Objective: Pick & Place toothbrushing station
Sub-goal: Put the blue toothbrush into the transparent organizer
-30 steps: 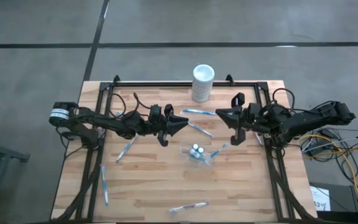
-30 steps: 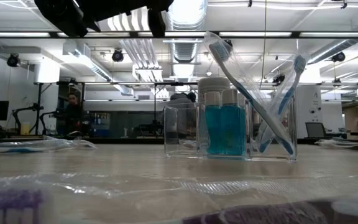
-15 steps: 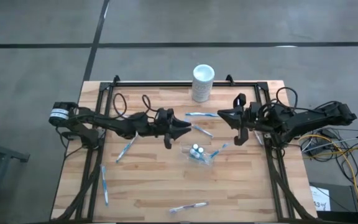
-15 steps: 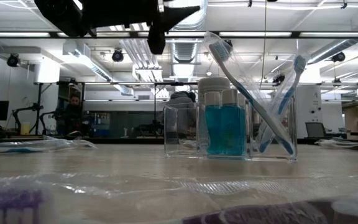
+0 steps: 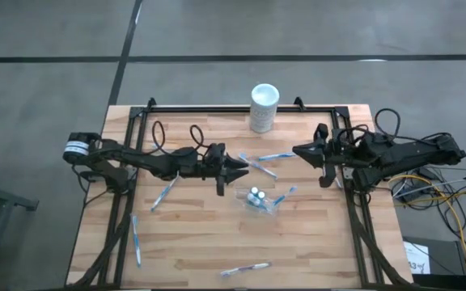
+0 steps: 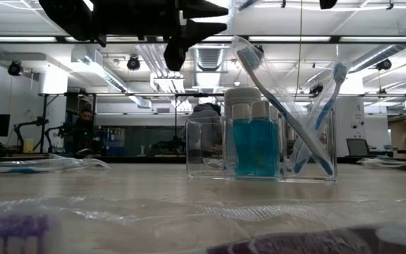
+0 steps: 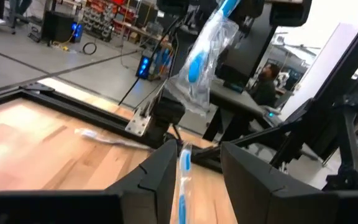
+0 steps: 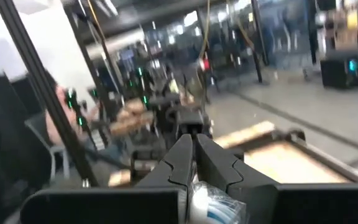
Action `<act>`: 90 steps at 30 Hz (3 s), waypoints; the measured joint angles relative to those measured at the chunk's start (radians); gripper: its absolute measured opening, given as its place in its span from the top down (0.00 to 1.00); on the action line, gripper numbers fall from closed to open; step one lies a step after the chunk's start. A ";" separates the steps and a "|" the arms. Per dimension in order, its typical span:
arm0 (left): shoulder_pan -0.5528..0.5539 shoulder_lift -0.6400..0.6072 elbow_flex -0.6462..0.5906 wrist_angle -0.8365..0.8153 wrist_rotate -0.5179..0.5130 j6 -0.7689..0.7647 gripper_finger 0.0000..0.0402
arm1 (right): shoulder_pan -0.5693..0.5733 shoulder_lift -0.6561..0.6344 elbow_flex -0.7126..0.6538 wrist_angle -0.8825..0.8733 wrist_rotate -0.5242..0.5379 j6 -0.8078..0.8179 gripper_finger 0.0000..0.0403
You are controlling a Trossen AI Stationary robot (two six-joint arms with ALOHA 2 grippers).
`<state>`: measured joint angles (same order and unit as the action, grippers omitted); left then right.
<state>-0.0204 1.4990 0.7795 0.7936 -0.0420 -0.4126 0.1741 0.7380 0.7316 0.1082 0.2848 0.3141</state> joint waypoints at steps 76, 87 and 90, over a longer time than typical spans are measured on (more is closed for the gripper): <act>0.050 -0.165 0.000 -0.347 -0.450 0.238 0.68 | 0.000 0.612 0.360 -0.773 -0.346 0.297 0.97; 0.050 -0.165 0.000 -0.346 -0.450 0.238 0.68 | 0.000 0.610 0.235 -0.664 -0.347 0.313 0.97; 0.050 -0.165 0.000 -0.346 -0.450 0.238 0.68 | 0.000 0.606 0.217 -0.657 -0.346 0.316 0.97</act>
<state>0.0292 1.3342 0.7795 0.4477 -0.4915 -0.1749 0.1741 1.3437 0.9484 -0.5485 -0.0617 0.6296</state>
